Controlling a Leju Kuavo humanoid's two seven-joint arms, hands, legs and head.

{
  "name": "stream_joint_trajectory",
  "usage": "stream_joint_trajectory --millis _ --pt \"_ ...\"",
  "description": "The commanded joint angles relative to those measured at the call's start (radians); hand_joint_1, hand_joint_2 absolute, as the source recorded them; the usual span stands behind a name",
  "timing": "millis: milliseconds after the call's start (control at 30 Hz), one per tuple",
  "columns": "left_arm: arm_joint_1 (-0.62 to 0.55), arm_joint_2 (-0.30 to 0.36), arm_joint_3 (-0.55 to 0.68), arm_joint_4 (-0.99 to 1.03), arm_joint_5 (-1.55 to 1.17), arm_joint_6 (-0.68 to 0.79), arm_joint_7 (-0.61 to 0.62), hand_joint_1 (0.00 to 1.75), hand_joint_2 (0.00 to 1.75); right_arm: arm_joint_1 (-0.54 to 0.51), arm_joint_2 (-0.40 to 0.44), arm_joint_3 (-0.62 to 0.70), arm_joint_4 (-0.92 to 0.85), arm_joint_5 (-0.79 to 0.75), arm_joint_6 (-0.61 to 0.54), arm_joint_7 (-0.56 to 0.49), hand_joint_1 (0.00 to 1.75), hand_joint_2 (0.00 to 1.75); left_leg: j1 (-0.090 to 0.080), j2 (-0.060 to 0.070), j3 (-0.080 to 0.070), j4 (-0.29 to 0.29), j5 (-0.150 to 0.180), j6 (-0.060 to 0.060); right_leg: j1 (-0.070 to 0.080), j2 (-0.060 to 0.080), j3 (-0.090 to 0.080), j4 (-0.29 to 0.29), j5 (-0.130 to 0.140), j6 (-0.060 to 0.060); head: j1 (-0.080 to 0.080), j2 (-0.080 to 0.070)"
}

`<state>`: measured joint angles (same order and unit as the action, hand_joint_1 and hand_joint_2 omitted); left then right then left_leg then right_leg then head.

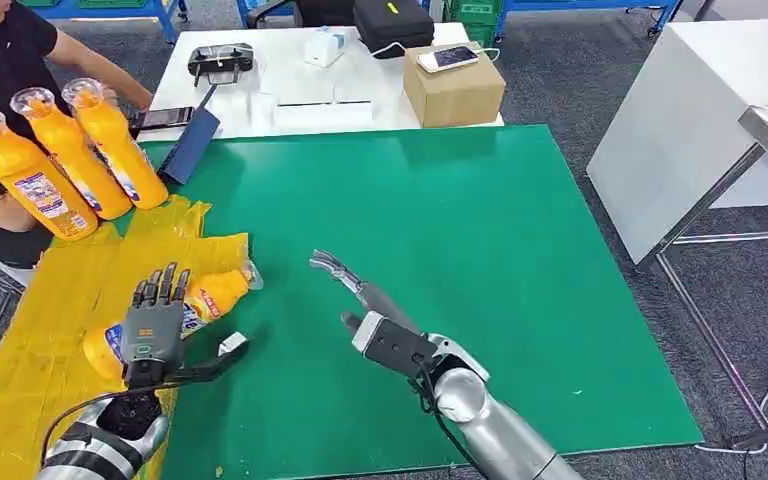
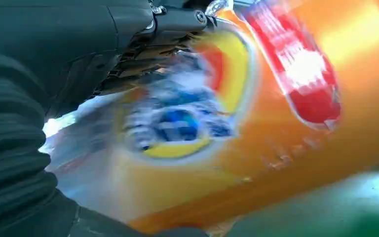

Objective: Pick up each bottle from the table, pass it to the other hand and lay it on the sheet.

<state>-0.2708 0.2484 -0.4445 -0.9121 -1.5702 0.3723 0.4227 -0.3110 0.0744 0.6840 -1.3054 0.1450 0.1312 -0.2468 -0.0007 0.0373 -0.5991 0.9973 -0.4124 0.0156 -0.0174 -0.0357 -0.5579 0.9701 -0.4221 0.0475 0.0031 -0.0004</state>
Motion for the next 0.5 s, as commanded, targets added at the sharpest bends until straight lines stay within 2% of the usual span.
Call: stream_joint_trajectory --millis 33,333,433,467,500 --pt "0.005 0.032 -0.096 0.076 -0.001 -0.012 -0.001 0.0 1.75 -0.017 -0.003 -0.001 0.052 0.003 -0.003 0.0 0.0 0.0 0.001 0.0 0.0 -0.001 0.0 -0.002 0.001 0.006 -0.001 -0.001 0.001 -0.003 0.0 0.0" --pt "-0.009 0.038 -0.111 0.072 -0.001 -0.017 0.011 0.0 1.75 -0.019 0.003 -0.003 0.061 0.005 -0.004 -0.002 0.0 0.0 0.001 -0.001 0.0 0.0 0.0 -0.001 0.0 0.004 -0.001 -0.001 0.001 -0.002 0.0 0.0" --pt "-0.006 0.03 -0.09 0.042 -0.001 0.057 0.028 0.0 1.75 -0.017 0.004 -0.005 0.064 0.008 -0.005 -0.004 0.0 0.0 0.001 -0.001 0.0 0.0 0.0 -0.001 0.0 0.003 0.0 -0.001 0.001 -0.002 0.0 0.0" --pt "0.0 0.033 -0.089 0.009 -0.001 0.13 0.061 0.0 0.0 -0.008 0.0 -0.006 0.061 0.01 -0.009 -0.01 0.0 0.0 0.001 -0.002 -0.001 0.0 0.001 -0.001 0.001 0.004 -0.002 -0.001 0.001 -0.003 0.0 0.0" --pt "0.03 0.021 -0.04 -0.066 -0.001 0.274 0.089 0.0 0.0 0.007 -0.004 -0.01 0.055 0.014 -0.019 -0.02 0.0 0.0 0.001 -0.001 0.0 0.0 0.0 -0.001 0.0 0.003 -0.001 -0.001 0.001 -0.002 0.0 0.0"
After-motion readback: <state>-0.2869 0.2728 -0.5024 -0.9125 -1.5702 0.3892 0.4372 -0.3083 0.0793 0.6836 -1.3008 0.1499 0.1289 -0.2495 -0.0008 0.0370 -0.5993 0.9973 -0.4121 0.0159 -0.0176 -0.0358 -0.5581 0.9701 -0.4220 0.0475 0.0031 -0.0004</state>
